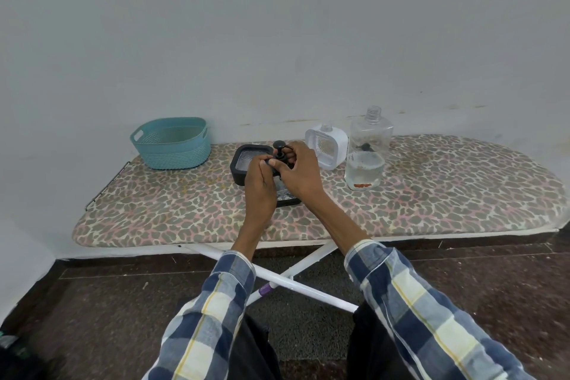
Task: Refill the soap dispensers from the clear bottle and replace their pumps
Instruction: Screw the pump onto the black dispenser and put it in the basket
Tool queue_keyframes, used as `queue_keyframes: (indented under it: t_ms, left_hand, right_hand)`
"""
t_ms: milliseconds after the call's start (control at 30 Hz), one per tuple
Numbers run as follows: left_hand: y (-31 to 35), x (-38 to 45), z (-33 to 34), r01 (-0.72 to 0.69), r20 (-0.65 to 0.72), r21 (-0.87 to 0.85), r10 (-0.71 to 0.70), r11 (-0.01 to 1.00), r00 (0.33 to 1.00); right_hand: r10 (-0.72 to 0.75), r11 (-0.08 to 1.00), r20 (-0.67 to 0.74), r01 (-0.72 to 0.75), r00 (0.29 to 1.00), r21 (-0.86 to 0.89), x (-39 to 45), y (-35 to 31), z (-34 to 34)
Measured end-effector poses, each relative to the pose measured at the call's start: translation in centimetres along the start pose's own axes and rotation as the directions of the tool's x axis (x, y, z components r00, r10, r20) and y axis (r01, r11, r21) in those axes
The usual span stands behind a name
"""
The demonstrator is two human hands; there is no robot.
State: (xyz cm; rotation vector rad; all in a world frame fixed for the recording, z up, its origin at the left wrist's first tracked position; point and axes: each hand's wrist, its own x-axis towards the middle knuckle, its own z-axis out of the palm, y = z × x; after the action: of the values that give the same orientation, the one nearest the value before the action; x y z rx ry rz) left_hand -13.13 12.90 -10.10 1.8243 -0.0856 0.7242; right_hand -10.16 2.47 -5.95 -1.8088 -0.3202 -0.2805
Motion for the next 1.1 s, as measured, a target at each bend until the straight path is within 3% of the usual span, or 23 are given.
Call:
queue_keyframes:
  t_ms: [100, 333, 833, 1100]
  left_hand:
    - [-0.1, 0.0, 0.2, 0.011, 0.001, 0.011, -0.011, 1.0, 1.0]
    - [0.1, 0.1, -0.2, 0.021, 0.023, 0.013, -0.021, 1.0, 1.0]
    - [-0.1, -0.1, -0.1, -0.048, 0.01, 0.063, 0.048, 0.997, 0.999]
    - [-0.8, -0.2, -1.0, 0.047, 0.103, -0.034, -0.043, 0.998, 0.994]
  right_hand:
    - [-0.031, 0.999, 0.015, 0.031, 0.999, -0.01, 0.0, 0.4, -0.5]
    - [-0.216, 0.963, -0.114, 0.193, 0.97, -0.186, -1.5, 1.2, 0.5]
    - [-0.395, 0.824, -0.067, 0.321, 0.916, -0.468, -2.5, 0.5, 0.2]
    - [-0.304, 0.93, -0.144, 0.261, 0.942, -0.259, -2.5, 1.3, -0.5]
